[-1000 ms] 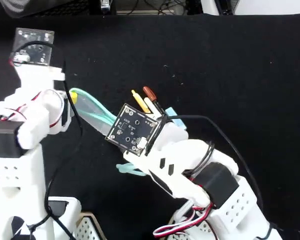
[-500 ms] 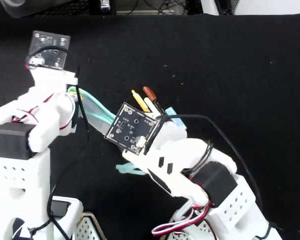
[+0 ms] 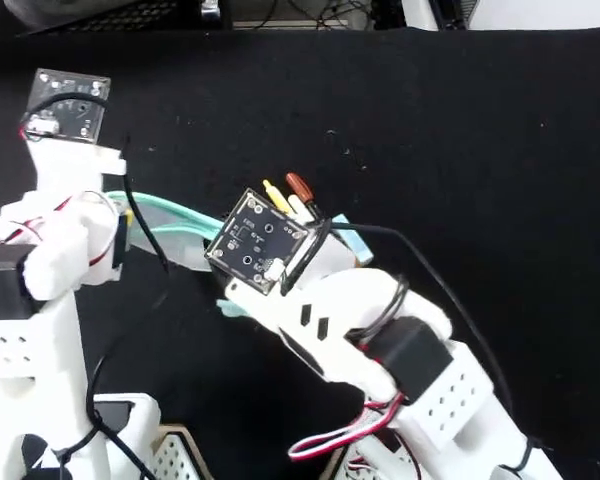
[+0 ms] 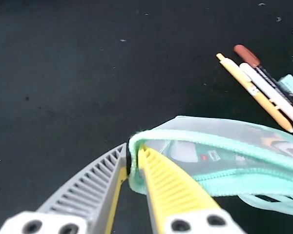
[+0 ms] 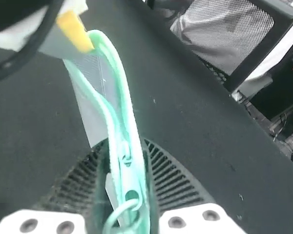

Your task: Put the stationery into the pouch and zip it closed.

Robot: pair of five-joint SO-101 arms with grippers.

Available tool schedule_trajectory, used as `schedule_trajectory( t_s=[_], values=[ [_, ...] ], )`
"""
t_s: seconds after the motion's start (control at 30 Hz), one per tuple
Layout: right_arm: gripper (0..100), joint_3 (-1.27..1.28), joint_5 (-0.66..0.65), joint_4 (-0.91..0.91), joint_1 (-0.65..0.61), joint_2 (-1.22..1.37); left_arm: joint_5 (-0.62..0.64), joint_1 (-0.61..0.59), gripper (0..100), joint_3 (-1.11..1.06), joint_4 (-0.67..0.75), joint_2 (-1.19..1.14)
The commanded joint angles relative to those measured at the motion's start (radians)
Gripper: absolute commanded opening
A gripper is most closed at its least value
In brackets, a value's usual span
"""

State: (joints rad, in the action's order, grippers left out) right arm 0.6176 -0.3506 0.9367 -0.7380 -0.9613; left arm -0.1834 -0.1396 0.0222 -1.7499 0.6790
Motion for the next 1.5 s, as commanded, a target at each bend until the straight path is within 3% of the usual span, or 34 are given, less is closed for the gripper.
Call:
schedule_trajectory(
  t_s=[0.0,0.1,0.2,0.37,0.43,0.6,0.7,0.83,1.07,1.23,1.47],
  values=[
    [1.2,0.01,0.015,-0.123,0.005,0.004,-0.041,-0.077,3,0.035,-0.012,0.011],
    [1.2,-0.004,0.015,-0.144,0.005,0.044,-0.04,-0.093,3,0.042,-0.014,0.02],
    [3.7,-0.031,0.015,-0.051,0.0,0.077,-0.034,-0.084,3,0.013,-0.012,0.071],
    [22.1,-0.179,0.015,0.241,0.002,0.045,-0.041,-0.084,3,-0.036,-0.009,0.123],
    [25.3,-0.26,0.009,0.351,-0.002,0.008,-0.041,-0.085,3,-0.047,-0.009,0.126],
    [22.1,-0.475,0.008,0.531,0.011,-0.085,-0.041,-0.084,3,-0.077,-0.006,0.121],
    [17.8,-0.484,0.011,0.565,0.137,-0.088,-0.041,-0.085,3,-0.085,-0.006,0.121],
    [9.3,-0.28,0.014,0.522,0.35,-0.008,-0.043,-0.084,3,-0.087,-0.006,0.13],
    [7.8,0.076,0.008,0.258,0.462,0.251,-0.043,-0.084,3,-0.082,-0.006,0.13],
    [7.7,0.087,0.008,0.054,0.598,0.443,-0.043,-0.084,3,-0.085,-0.006,0.132],
    [10.4,-0.018,-0.026,0.012,0.606,0.753,-0.041,-0.084,3,-0.079,-0.006,0.132]
  ],
)
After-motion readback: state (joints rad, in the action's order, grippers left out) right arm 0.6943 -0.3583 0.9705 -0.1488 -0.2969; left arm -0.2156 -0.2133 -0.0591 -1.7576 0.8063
